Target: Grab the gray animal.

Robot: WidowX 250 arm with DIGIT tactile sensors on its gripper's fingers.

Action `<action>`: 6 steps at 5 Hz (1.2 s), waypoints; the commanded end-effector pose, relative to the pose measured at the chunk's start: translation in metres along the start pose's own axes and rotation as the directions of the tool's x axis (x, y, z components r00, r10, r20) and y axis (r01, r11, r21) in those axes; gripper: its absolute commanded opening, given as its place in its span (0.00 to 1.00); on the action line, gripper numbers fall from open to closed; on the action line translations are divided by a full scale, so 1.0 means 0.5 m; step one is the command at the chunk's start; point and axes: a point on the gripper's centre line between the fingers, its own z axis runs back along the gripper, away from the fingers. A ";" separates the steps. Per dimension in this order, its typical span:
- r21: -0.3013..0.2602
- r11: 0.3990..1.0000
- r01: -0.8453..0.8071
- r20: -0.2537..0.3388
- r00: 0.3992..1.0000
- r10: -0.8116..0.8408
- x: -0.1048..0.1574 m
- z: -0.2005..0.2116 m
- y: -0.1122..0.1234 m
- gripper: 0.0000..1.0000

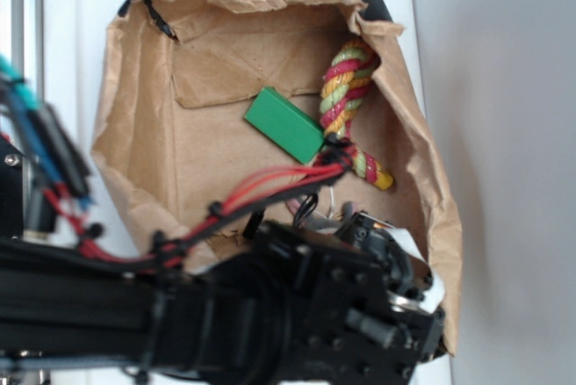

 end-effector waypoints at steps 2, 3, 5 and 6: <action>-0.069 0.998 -0.001 0.007 1.000 0.001 0.035 0.048 -0.031 0.00; -0.120 0.993 0.015 -0.063 0.998 -0.023 0.049 0.102 0.012 0.00; -0.260 0.962 0.079 -0.175 0.976 -0.127 0.094 0.225 0.103 0.00; -0.255 0.950 0.180 -0.143 0.965 -0.221 0.106 0.310 0.174 0.00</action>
